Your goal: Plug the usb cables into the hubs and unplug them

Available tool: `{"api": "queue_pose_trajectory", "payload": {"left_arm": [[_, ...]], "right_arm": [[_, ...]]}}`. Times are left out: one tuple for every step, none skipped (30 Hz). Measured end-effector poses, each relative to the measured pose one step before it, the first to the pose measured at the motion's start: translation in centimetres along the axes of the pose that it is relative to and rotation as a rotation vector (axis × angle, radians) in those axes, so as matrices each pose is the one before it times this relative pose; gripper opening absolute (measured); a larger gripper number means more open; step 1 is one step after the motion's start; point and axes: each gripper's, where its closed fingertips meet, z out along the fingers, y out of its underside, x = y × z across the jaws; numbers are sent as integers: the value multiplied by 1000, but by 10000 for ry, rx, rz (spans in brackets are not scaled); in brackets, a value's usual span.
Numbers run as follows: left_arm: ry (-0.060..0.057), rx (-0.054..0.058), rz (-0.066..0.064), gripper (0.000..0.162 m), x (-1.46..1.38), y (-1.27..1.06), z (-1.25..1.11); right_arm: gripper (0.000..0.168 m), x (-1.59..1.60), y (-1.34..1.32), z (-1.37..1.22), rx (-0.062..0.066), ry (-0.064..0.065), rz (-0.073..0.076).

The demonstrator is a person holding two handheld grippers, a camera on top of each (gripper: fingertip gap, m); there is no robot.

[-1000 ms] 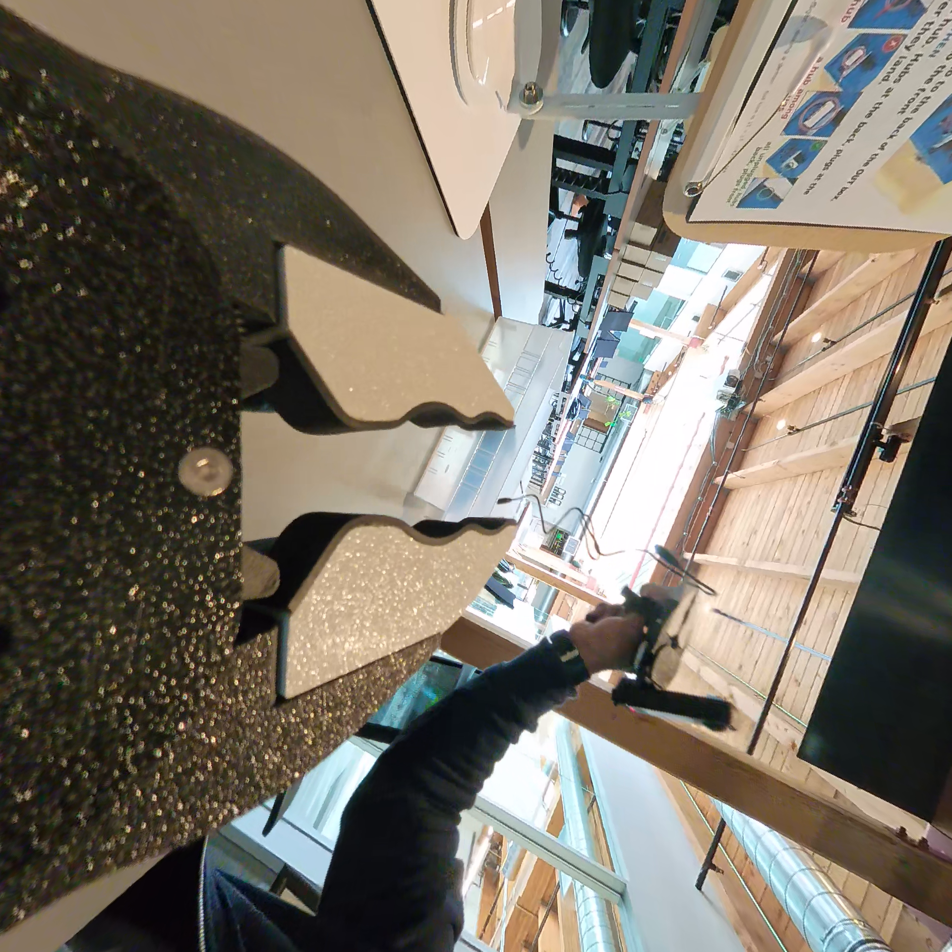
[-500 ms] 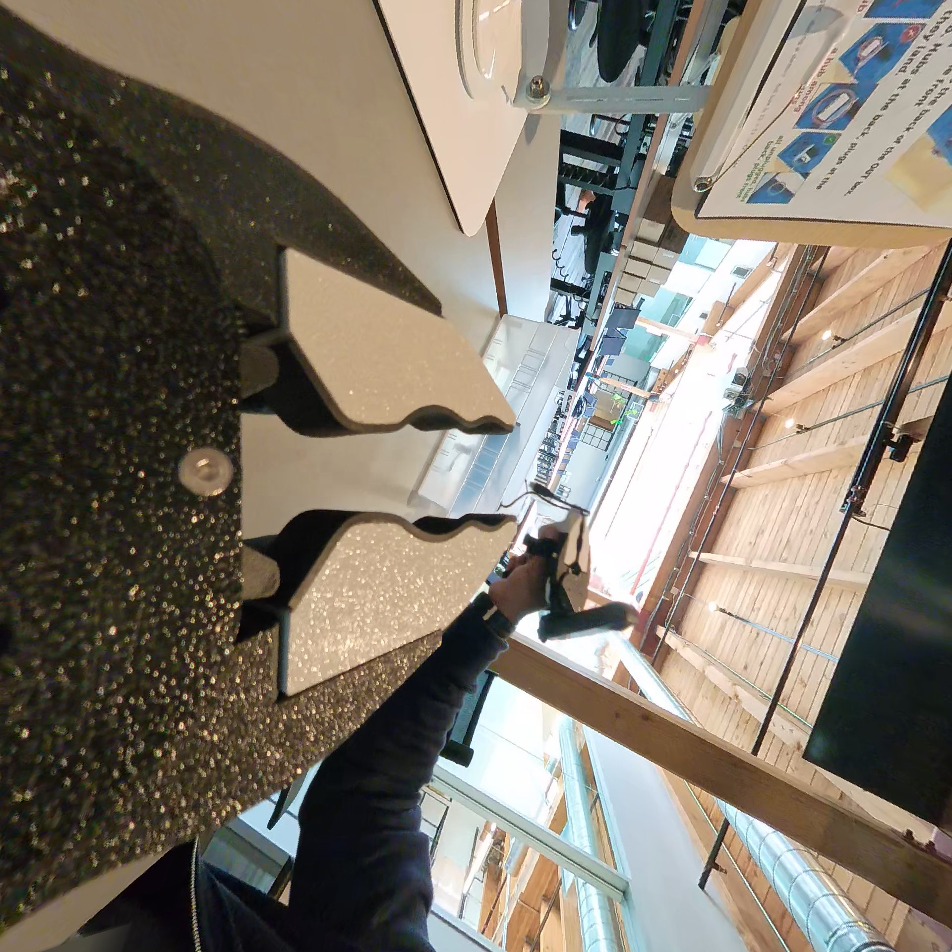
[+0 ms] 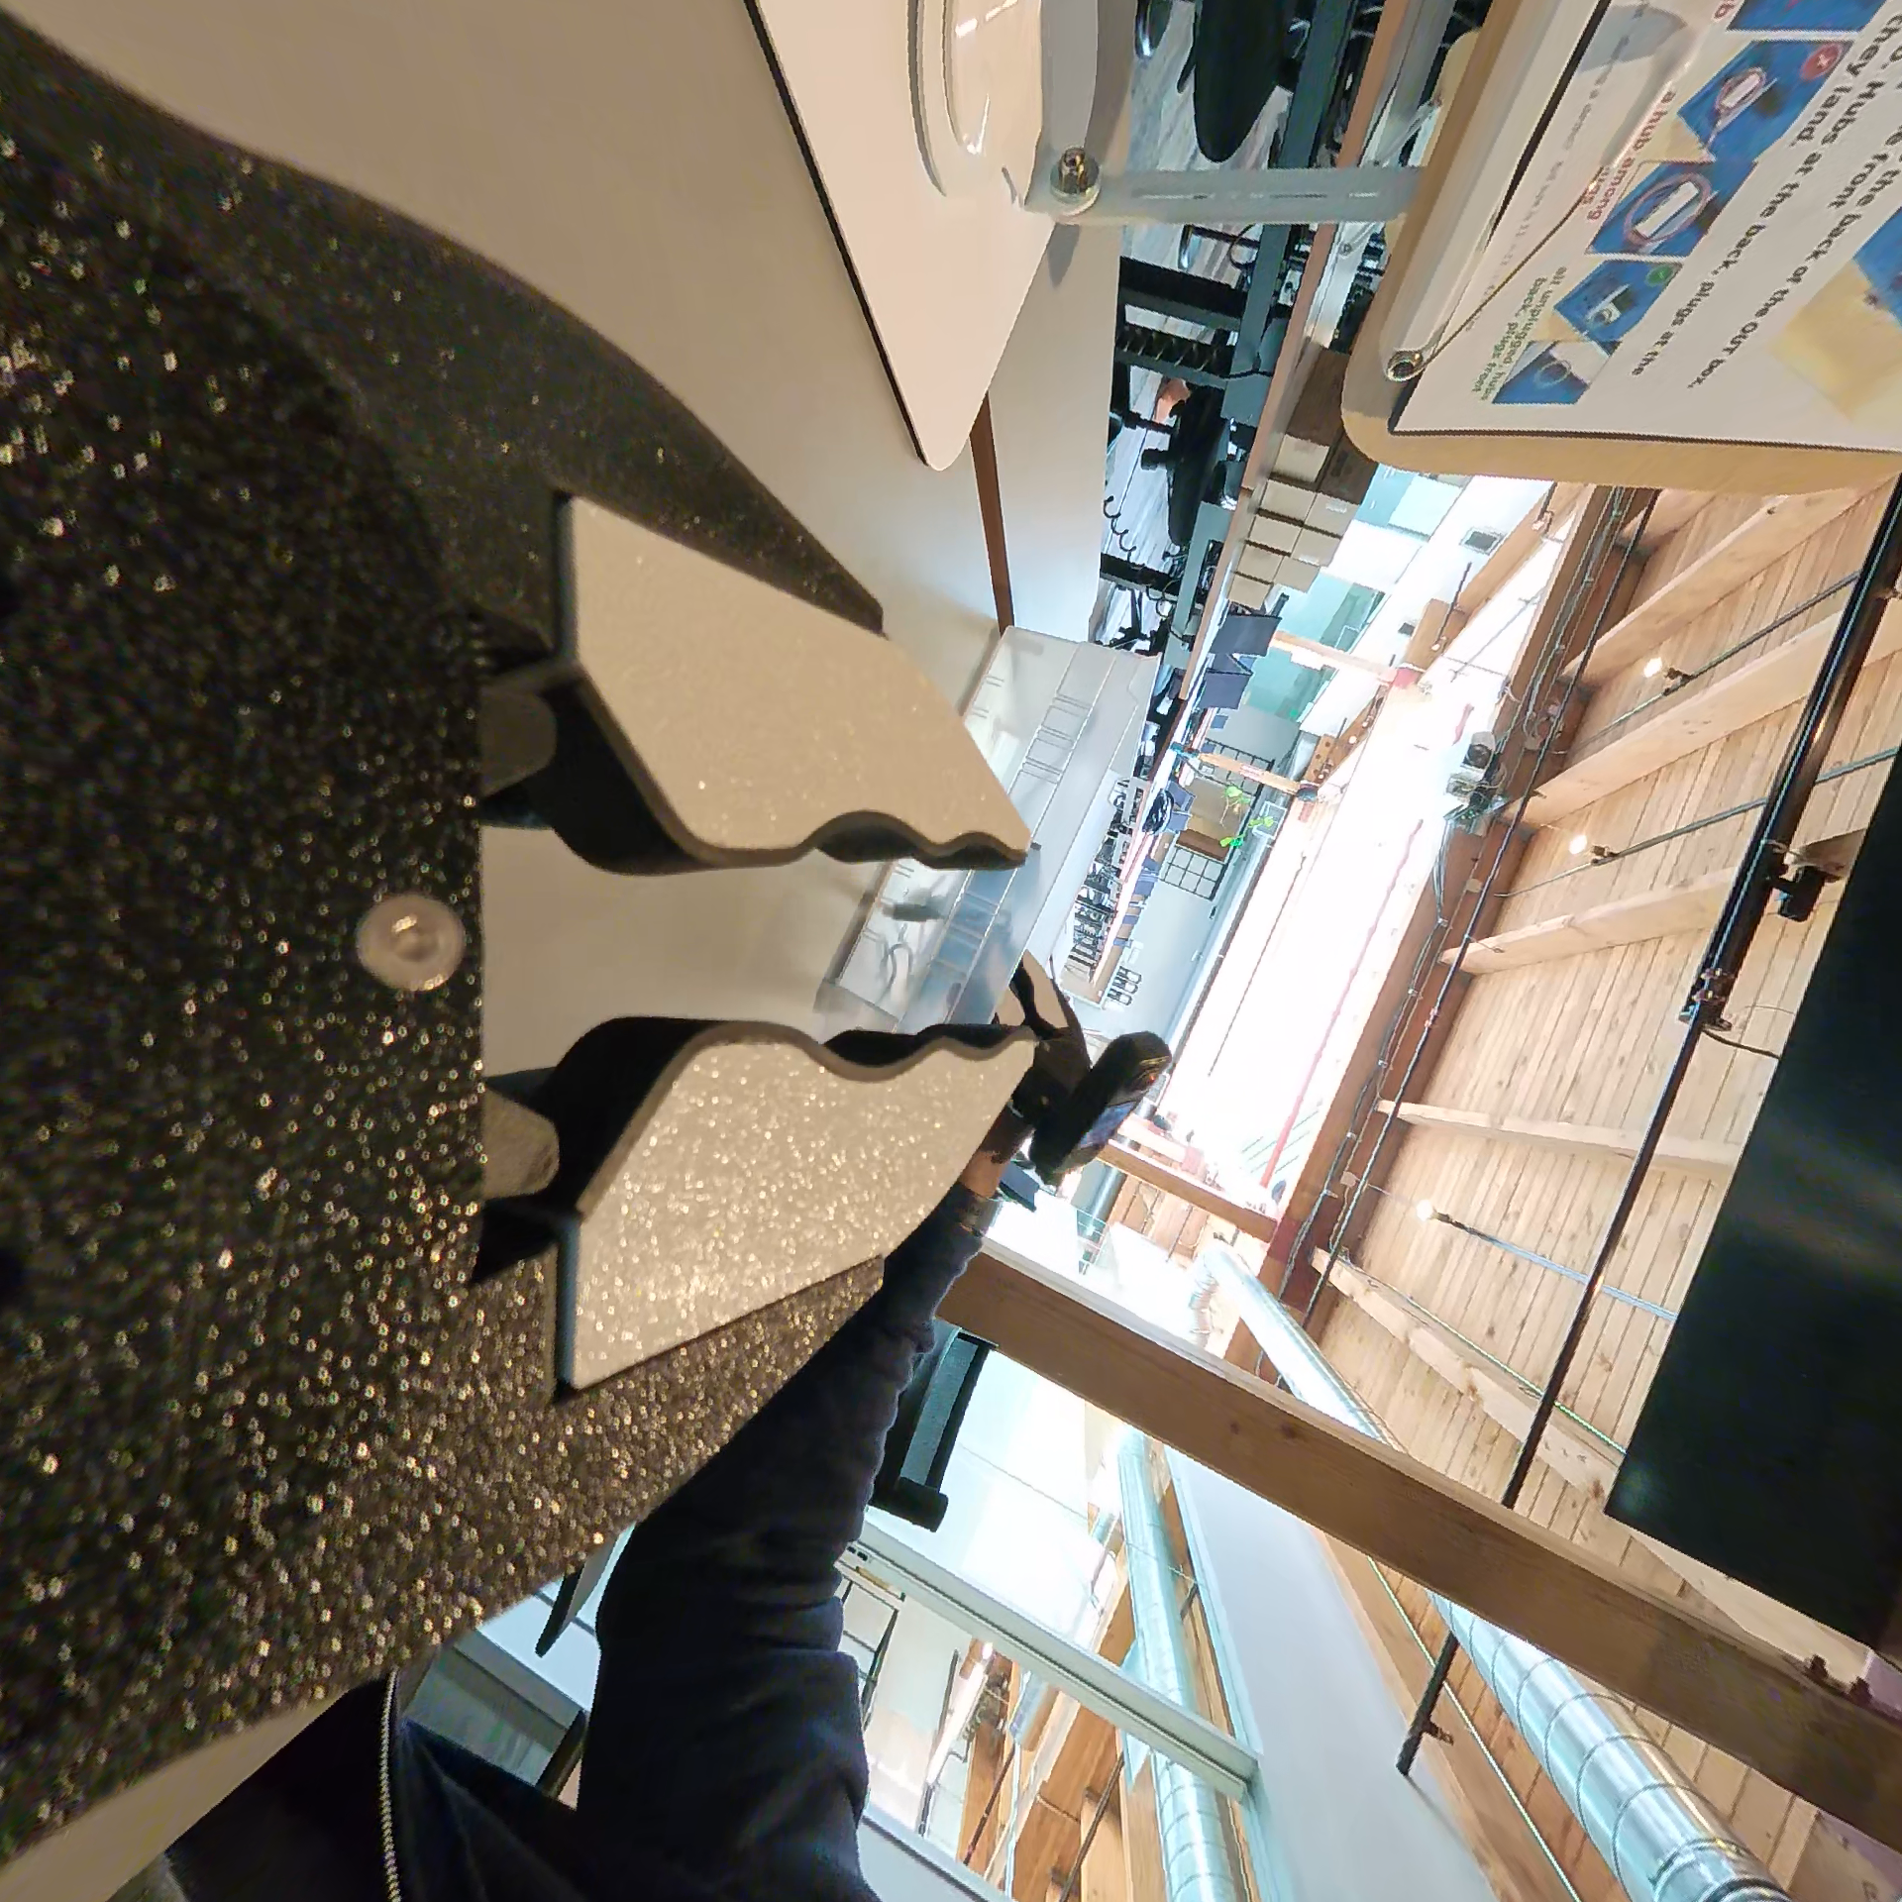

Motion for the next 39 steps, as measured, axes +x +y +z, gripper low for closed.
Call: {"api": "queue_pose_trajectory", "payload": {"left_arm": [[6,-6,-11,28,-3,4,9],[1,-9,-6,28,-5,13,11],[4,-16,-11,28,-4,15,26],[11,-21,-19,28,7,30,19],[7,-18,-12,28,-9,28,29],[1,-13,-5,28,6,15,15],[5,-8,-5,28,0,12,11],[3,1,4,28,8,4,5],[-5,8,10,28,-1,-6,1],[-1,1,0,28,11,-5,8],[3,-10,-9,28,2,21,22],[0,-18,1,28,2,28,24],[-1,-29,7,28,7,53,33],[-1,-30,5,28,7,47,44],[-5,-30,11,28,9,51,40],[-12,-36,32,28,21,56,46],[-18,-40,46,28,19,71,51],[-25,-32,66,28,40,49,39],[-52,-20,100,28,43,46,37],[-62,-22,128,28,52,42,36],[-75,-24,152,28,63,51,35],[-107,-18,185,28,56,28,36],[-127,-20,207,28,62,39,21],[-135,-15,217,28,53,14,14],[-155,-22,224,28,30,4,-3],[-177,-51,247,28,-40,15,16],[-201,-104,323,28,-101,33,31],[-254,-183,435,29,-174,95,44],[-312,-214,541,31,-224,117,43],[-393,-188,601,34,-290,57,32],[-456,-117,646,37,-338,-100,10],[-524,-78,674,41,-411,-255,-37],[-512,-87,698,43,-402,-365,-78],[-427,-43,704,46,-334,-536,-124],[-391,-12,653,46,-384,-694,-217],[-403,-31,566,46,-611,-827,-321],[-373,-46,518,46,-813,-962,-439],[-318,-102,517,46,-1073,-1049,-572],[-290,-247,515,45,-1413,-967,-742]], "right_arm": [[22,-101,122,-53,-53,-207,136],[27,-75,88,-92,-14,-201,151],[31,-34,-14,-155,71,-192,170],[34,-65,-84,-202,122,-239,207],[39,-44,-127,-265,131,-252,265],[41,-2,-163,-322,141,-234,287],[43,60,-269,-415,197,-190,281],[45,198,-489,-555,326,-93,305],[45,205,-832,-723,534,-53,359],[45,-64,-1253,-879,757,-153,409],[45,-501,-1582,-949,884,-295,399],[45,-979,-1730,-924,888,-339,264],[45,-1445,-1757,-774,823,-330,38],[45,-1933,-1711,-560,741,-354,-149],[44,-2376,-1567,-232,627,-413,-229],[44,-2710,-1364,150,501,-464,-247],[44,-2834,-1105,539,394,-461,-254],[43,-2797,-814,930,312,-413,-243],[43,-2679,-532,1218,247,-380,-186],[43,-2509,-246,1477,216,-370,-68],[43,-2257,58,1641,196,-350,104],[43,-1960,388,1712,161,-309,260],[43,-1560,666,1624,141,-206,329],[42,-1162,842,1387,146,-77,306],[40,-854,944,1081,85,10,231],[40,-758,932,740,-20,-24,153],[40,-748,729,395,-47,-124,9],[39,-607,464,96,18,-109,-181],[36,-401,253,-138,92,-45,-230],[33,-311,19,-283,155,-76,-114],[31,-284,-246,-320,229,-129,18],[28,-184,-282,-269,227,-122,167],[26,-140,-182,-159,152,-136,286],[25,-102,-24,-41,40,-145,262],[25,17,56,27,-27,-47,127],[25,29,52,55,-38,-9,32],[25,-58,65,57,-50,-46,-11],[25,-119,64,61,-58,-60,-46],[24,-126,59,50,-47,-42,-79]]}}
